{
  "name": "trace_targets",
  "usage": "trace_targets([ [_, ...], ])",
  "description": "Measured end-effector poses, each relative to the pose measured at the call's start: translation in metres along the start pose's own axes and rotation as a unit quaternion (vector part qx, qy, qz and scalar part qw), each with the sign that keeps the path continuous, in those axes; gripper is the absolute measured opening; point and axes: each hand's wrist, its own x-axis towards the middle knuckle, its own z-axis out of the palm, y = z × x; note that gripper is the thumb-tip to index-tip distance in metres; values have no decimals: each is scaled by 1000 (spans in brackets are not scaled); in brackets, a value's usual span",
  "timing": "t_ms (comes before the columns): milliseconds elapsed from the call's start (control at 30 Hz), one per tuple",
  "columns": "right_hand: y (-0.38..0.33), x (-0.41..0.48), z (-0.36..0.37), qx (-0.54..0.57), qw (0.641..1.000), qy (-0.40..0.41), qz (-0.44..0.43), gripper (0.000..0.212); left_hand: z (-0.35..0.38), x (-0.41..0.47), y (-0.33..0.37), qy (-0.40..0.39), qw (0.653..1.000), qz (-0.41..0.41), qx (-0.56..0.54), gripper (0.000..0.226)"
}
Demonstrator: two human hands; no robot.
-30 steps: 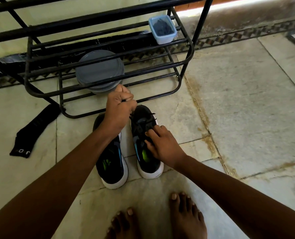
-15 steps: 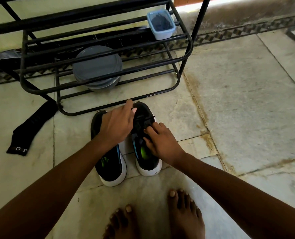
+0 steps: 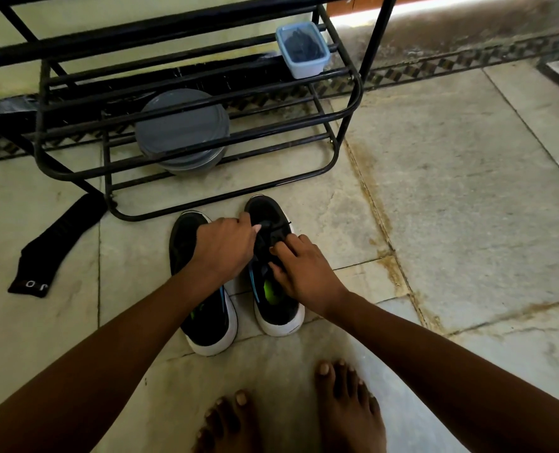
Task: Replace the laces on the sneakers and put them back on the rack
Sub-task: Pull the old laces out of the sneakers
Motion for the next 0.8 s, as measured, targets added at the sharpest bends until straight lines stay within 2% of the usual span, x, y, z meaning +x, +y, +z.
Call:
trace_targets([
  [133, 0, -1, 1, 0, 1000, 5, -2, 28, 5, 1, -1, -40, 998, -17, -48, 45],
  [300, 1, -1, 3, -1, 1000, 11, -5, 27, 8, 1, -2, -38, 992, 23, -122, 33],
  [367, 2, -1, 3, 0, 1000, 14, -7, 26, 6, 3, -3, -40, 981, 17, -190, 30],
  [433, 2, -1, 3, 2, 1000, 10, -5, 26, -1, 6, -6, -43, 951, -16, -307, 35],
  [600, 2, -1, 3, 4, 1000, 10, -7, 26, -35, 16, -8, -1, 822, -87, -563, 42],
  [700, 1, 0, 3, 8, 1000, 16, -8, 28, -53, 22, -5, 36, 756, -113, -644, 39],
  [800, 2, -1, -3, 33, 999, 11, 2, 32, -59, 27, 6, 11, 730, -124, -672, 32],
])
